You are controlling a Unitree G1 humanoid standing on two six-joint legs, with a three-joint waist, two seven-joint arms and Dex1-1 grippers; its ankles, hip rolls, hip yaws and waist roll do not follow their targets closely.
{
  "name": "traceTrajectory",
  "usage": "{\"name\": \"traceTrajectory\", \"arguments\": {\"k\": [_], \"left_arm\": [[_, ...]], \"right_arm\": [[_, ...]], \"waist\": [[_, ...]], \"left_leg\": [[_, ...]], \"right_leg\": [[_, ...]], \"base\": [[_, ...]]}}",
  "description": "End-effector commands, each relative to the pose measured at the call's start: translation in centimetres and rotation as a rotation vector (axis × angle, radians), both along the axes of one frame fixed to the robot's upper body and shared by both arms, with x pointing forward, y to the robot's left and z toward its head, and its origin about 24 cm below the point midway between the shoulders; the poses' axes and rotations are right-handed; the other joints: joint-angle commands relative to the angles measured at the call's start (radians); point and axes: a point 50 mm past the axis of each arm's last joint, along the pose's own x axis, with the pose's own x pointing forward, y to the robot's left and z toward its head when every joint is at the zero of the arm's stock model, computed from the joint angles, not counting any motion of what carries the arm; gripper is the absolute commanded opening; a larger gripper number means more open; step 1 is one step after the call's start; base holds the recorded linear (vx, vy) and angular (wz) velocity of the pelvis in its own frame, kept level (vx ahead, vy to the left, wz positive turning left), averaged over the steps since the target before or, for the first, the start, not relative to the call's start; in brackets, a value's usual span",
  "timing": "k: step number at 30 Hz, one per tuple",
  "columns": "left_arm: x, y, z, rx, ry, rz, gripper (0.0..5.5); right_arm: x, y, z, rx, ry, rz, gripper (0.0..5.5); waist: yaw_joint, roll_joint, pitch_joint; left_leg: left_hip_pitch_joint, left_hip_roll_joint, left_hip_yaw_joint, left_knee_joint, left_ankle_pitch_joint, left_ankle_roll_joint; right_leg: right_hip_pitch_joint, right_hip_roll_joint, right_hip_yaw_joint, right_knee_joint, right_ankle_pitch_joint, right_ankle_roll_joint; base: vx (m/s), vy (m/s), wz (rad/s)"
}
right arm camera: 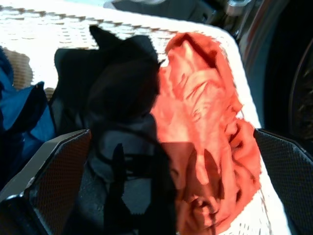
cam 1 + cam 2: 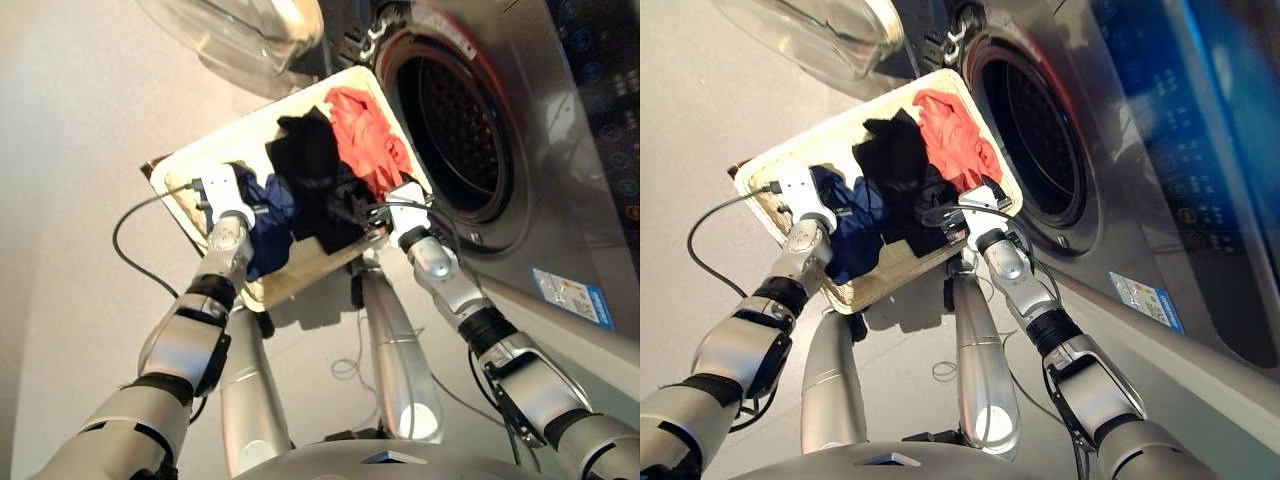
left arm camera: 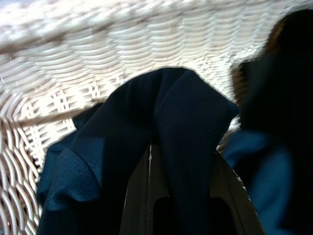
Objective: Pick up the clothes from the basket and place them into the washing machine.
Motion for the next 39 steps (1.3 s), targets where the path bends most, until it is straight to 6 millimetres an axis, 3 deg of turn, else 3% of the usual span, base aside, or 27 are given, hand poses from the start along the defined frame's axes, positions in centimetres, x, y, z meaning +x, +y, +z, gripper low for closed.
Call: {"name": "traceTrajectory", "arguments": {"k": [1,6,9,14,21,28,36,38,39], "left_arm": [[0.0,-0.8,1.9,-0.095,-0.149,-0.022,0.0],[-0.4,-2.6,3.5,-0.169,-0.251,-0.104,0.0],[-0.6,-3.4,4.2,-0.206,-0.289,-0.138,0.0],[-1.3,-6.0,6.3,-0.345,-0.383,-0.228,0.0],[-2.3,-8.5,7.3,-0.469,-0.415,-0.318,0.0],[-3.6,-10.9,8.0,-0.565,-0.431,-0.428,0.0],[-6.5,-13.5,8.3,-0.656,-0.412,-0.64,0.0],[-7.0,-14.0,8.0,-0.672,-0.389,-0.683,0.0],[-7.1,-14.0,7.9,-0.67,-0.384,-0.688,0.0]], "right_arm": [[-0.2,0.9,0.2,-0.071,-0.055,0.074,5.5],[-0.5,1.6,-0.7,-0.184,-0.034,0.158,5.5],[-0.8,2.0,-0.9,-0.226,-0.033,0.205,5.5],[-1.5,4.5,0.3,-0.315,-0.096,0.38,5.5],[-1.9,7.0,1.6,-0.406,-0.181,0.508,5.5],[-1.4,7.7,2.3,-0.446,-0.216,0.508,5.5],[0.3,6.5,1.9,-0.481,-0.213,0.35,5.5],[0.8,6.2,2.4,-0.472,-0.227,0.312,1.27],[0.9,6.2,2.6,-0.47,-0.234,0.307,0.0]], "waist": [[0.031,0.026,-0.063],[0.063,0.042,-0.071],[0.07,0.048,-0.077],[0.091,0.072,-0.089],[0.108,0.102,-0.095],[0.121,0.126,-0.097],[0.143,0.158,-0.105],[0.148,0.162,-0.107],[0.148,0.162,-0.107]], "left_leg": [[0.159,0.024,-0.016,0.045,-0.093,0.001],[0.277,0.016,-0.005,-0.034,-0.07,-0.008],[0.306,0.01,0.0,-0.069,-0.054,-0.009],[0.368,0.001,0.007,-0.125,-0.034,-0.01],[0.392,-0.004,0.012,-0.129,-0.036,-0.004],[0.398,-0.009,0.007,-0.142,-0.028,-0.003],[0.392,-0.019,-0.002,-0.149,-0.023,0.001],[0.39,-0.02,-0.003,-0.149,-0.023,0.002],[0.39,-0.021,-0.003,-0.148,-0.023,0.002]], "right_leg": [[0.131,-0.064,-0.01,-0.168,0.083,0.09],[0.242,-0.078,-0.031,-0.233,0.099,0.098],[0.273,-0.083,-0.036,-0.255,0.106,0.101],[0.329,-0.089,-0.05,-0.288,0.113,0.106],[0.341,-0.095,-0.053,-0.276,0.108,0.107],[0.35,-0.105,-0.062,-0.282,0.11,0.11],[0.356,-0.113,-0.076,-0.291,0.116,0.114],[0.356,-0.114,-0.078,-0.29,0.116,0.115],[0.355,-0.114,-0.079,-0.289,0.116,0.114]], "base": [[0.025,-0.078,0.059],[0.017,-0.041,0.05],[0.009,-0.035,0.074],[0.0,-0.01,0.03],[0.0,0.0,0.0],[0.0,0.0,0.0],[0.0,0.0,0.0],[0.0,0.0,0.0],[0.0,0.0,0.0]]}}
